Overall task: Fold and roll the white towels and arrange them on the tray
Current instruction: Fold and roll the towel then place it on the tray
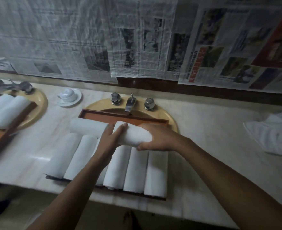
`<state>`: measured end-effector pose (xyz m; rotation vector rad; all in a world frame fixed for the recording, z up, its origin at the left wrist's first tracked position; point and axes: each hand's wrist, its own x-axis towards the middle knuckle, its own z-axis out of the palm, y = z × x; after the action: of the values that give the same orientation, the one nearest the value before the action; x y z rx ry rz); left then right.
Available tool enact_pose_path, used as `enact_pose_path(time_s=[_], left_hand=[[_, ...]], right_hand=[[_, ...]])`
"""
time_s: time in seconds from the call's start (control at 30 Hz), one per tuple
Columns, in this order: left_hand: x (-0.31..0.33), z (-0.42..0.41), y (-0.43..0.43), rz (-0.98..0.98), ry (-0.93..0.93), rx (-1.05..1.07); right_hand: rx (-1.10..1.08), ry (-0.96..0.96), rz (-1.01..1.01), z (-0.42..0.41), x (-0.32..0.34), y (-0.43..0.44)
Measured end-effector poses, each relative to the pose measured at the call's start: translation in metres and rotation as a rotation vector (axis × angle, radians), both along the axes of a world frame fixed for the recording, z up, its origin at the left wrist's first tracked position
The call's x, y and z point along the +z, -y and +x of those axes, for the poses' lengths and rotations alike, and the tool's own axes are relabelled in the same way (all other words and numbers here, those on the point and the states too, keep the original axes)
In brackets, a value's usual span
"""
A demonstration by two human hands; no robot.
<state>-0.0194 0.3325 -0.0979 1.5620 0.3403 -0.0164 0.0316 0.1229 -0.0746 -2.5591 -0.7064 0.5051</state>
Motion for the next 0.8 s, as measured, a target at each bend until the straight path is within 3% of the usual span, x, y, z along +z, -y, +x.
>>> enact_pose_path(time_s=[0.13, 0.23, 0.47, 0.63, 0.8], left_hand=[[-0.005, 0.018, -0.034, 0.251, 0.035, 0.063], [-0.009, 0.027, -0.054, 0.391, 0.048, 0.077], [-0.031, 0.031, -0.089, 0.641, 0.065, -0.043], [-0.048, 0.041, -0.09, 0.883, 0.127, -0.163], [-0.064, 0.059, -0.088, 1.186, 0.239, -0.433]], right_hand=[[0.005, 0.008, -0.009, 0.036, -0.011, -0.032], [-0.006, -0.063, -0.126, 0.065, -0.03, -0.047], [0.102, -0.275, -0.32, 0.092, -0.062, -0.067], [0.115, -0.327, -0.317, 0.088, -0.066, -0.063], [0.006, -0.152, -0.278, 0.078, -0.055, -0.053]])
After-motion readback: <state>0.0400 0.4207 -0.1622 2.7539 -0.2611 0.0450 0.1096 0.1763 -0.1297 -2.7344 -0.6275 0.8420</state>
